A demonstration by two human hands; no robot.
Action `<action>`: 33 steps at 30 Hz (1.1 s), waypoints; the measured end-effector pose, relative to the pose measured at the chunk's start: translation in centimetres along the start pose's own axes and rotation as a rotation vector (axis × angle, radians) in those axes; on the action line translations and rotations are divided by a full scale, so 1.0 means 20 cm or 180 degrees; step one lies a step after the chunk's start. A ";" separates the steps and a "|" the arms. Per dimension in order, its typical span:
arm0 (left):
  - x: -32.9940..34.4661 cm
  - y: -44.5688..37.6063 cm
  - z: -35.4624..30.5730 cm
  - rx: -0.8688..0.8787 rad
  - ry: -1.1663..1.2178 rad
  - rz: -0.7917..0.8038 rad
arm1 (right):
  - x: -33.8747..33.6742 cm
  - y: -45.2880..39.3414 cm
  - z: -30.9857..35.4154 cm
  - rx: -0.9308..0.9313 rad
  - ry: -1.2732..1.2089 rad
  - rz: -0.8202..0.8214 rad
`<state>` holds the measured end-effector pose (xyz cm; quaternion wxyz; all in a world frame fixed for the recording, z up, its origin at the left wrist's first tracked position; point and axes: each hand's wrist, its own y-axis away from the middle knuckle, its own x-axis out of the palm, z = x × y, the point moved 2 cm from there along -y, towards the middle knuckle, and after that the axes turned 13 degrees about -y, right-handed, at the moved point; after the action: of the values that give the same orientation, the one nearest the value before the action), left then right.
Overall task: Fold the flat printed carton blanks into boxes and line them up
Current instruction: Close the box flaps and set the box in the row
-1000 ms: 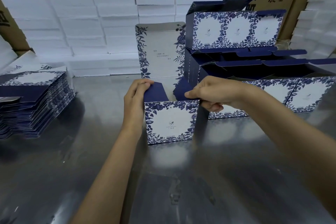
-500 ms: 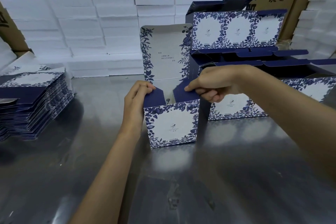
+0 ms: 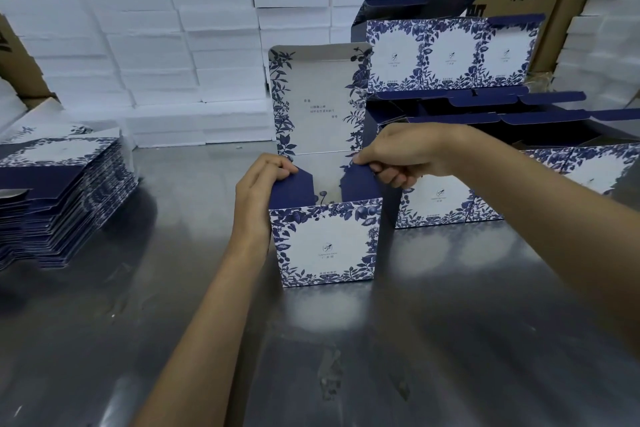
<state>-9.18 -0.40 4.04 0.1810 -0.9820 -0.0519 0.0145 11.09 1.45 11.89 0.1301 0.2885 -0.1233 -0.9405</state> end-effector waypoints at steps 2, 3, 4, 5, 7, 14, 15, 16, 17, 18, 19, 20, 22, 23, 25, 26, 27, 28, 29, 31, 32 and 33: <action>0.00 0.01 0.00 -0.0107 0.0047 -0.0016 | 0.00 0.00 0.00 -0.0011 0.0042 0.0042; 0.00 0.01 0.00 -0.0198 0.0119 -0.0031 | 0.00 0.01 0.00 -0.0012 0.0093 0.0048; 0.00 0.02 0.00 -0.0309 0.0208 -0.0044 | -0.01 0.01 0.00 -0.0038 0.0145 -0.0004; 0.00 0.02 0.01 -0.0415 0.0304 -0.0052 | -0.01 0.02 0.00 -0.0105 0.0196 -0.0120; -0.01 0.02 0.01 -0.0485 0.0336 -0.0056 | -0.01 0.03 -0.01 -0.0324 0.0190 -0.0408; -0.01 0.01 -0.01 -0.0494 0.0256 0.0060 | 0.04 0.07 -0.12 -0.0850 -0.1208 -0.0363; -0.01 0.01 0.00 -0.0534 0.0289 0.0104 | 0.04 0.07 -0.14 -0.0917 -0.1377 -0.0361; -0.01 0.01 0.00 -0.0556 0.0338 0.0150 | 0.05 0.07 -0.15 -0.0977 -0.1507 -0.0394; -0.01 0.02 0.00 -0.0554 0.0419 0.0195 | 0.06 0.07 -0.16 -0.1047 -0.1563 -0.0422; -0.02 0.02 0.00 -0.0533 0.0471 0.0213 | 0.07 0.08 -0.16 -0.1115 -0.1554 -0.0442; -0.02 0.02 0.00 -0.0503 0.0503 0.0199 | 0.07 0.08 -0.17 -0.1153 -0.1503 -0.0478; -0.02 0.02 0.00 -0.0475 0.0463 0.0150 | 0.08 0.08 -0.18 -0.1160 -0.1440 -0.0546; -0.03 0.01 0.00 -0.0398 0.0209 0.0068 | 0.08 0.08 -0.18 -0.1139 -0.1346 -0.0697; -0.02 0.01 0.00 -0.0343 0.0036 0.0044 | 0.08 0.08 -0.18 -0.1131 -0.1307 -0.0766; -0.03 0.02 0.00 -0.0310 -0.0239 0.0021 | 0.08 0.08 -0.16 -0.1170 -0.1134 -0.0869; -0.03 0.01 -0.01 -0.0355 -0.0345 0.0049 | 0.08 0.08 -0.14 -0.1201 -0.1004 -0.0884; -0.04 0.00 -0.04 -0.0459 -0.0438 0.0138 | 0.08 0.09 -0.11 -0.1219 -0.0852 -0.0862; -0.05 -0.03 -0.07 -0.0619 -0.0612 0.0290 | 0.08 0.09 -0.08 -0.1205 -0.0717 -0.0819; -0.04 -0.05 -0.12 -0.0823 -0.0820 0.0475 | 0.09 0.08 -0.05 -0.1176 -0.0622 -0.0775; -0.01 -0.09 -0.23 -0.1123 -0.1374 0.0782 | 0.12 0.04 0.02 -0.1090 -0.0526 -0.0724; 0.02 -0.11 -0.27 -0.1169 -0.1620 0.0856 | 0.15 0.02 0.05 -0.1055 -0.0484 -0.0734; 0.05 -0.10 -0.30 -0.1225 -0.1762 0.0869 | 0.17 0.00 0.08 -0.1027 -0.0447 -0.0752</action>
<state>-8.11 -0.51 10.39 -0.0317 -0.9549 0.0309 0.2938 7.43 0.61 11.31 0.0546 0.2102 0.0547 -0.9746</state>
